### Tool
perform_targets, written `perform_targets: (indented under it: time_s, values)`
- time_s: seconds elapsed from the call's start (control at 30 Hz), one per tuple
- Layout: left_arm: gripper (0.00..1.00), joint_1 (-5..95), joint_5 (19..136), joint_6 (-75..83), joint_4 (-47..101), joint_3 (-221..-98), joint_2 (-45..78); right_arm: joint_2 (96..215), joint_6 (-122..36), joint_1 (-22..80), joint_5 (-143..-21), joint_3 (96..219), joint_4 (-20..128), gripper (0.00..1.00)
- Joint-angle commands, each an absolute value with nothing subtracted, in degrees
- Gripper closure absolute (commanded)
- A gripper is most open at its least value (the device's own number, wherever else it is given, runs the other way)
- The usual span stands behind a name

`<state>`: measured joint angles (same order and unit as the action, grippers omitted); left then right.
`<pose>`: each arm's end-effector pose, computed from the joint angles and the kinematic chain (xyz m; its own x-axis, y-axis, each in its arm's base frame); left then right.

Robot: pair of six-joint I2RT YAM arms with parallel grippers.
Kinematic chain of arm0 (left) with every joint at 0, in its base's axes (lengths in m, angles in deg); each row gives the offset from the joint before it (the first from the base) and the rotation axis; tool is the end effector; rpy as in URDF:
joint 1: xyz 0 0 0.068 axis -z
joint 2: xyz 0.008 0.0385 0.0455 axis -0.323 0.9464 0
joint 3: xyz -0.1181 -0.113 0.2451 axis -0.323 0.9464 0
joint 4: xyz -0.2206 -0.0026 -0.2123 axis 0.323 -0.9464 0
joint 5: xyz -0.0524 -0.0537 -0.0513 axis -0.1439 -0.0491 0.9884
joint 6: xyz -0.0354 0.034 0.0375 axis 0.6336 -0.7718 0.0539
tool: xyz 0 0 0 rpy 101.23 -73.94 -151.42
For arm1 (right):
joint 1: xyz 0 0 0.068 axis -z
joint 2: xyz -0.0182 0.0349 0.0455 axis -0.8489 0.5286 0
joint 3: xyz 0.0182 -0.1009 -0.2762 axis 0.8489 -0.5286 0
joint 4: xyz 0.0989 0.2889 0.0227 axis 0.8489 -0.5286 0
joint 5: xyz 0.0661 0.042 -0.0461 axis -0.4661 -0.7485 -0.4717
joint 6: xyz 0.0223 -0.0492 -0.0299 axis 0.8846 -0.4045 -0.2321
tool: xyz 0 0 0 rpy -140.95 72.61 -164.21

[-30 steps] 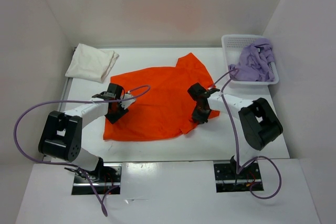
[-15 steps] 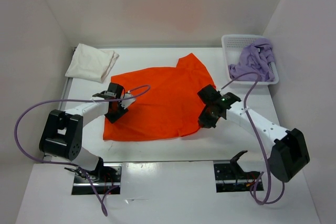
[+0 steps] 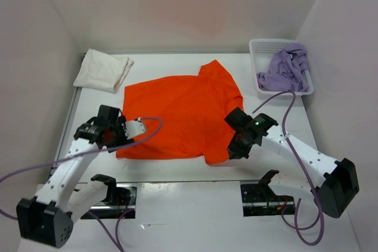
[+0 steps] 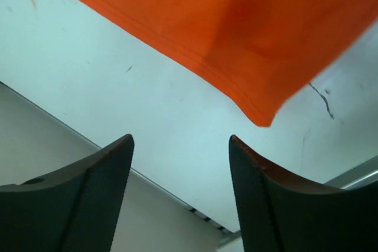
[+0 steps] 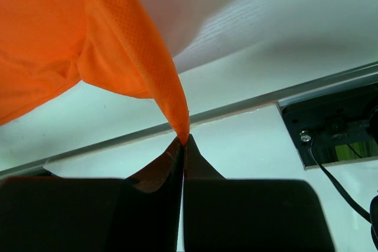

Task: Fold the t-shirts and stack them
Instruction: Grap the side of the flattened tshirt closest away from the robot with both arms

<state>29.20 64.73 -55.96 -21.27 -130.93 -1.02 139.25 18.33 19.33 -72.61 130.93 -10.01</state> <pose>0.2216 -0.0368 0.2370 -0.4636 0.8423 -0.2751 0.7343 0.5389 0.4128 0.1692 0.1335 0.2331 -0.8620 0.4975 -0.0974 0.4823 0.8640 0.1446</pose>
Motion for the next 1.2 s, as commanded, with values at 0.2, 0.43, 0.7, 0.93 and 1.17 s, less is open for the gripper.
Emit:
perform_targets:
  time_s: [0.2,0.43,0.7,0.93,1.17]
  values:
    - [0.23,38.08,67.30,-77.70,-26.84,-124.33,-3.01,139.03,17.93,18.63,-71.67,135.37,-14.73,1.00]
    - [0.20,46.36,66.42,-85.44,-26.14,-120.65,-0.54,138.33,18.55,18.63,-69.20,136.96,-16.05,1.00]
    - [0.20,46.88,61.33,-84.31,-17.00,-110.90,-2.04,137.19,19.69,18.63,-68.67,136.96,-16.05,1.00]
    - [0.74,45.75,62.99,-78.51,-14.02,-114.74,6.20,136.57,18.13,21.95,-66.57,138.46,-17.20,1.00]
    - [1.00,42.15,69.49,-70.43,-15.06,-123.36,16.07,136.65,8.99,31.36,-66.04,141.52,-13.95,1.00]
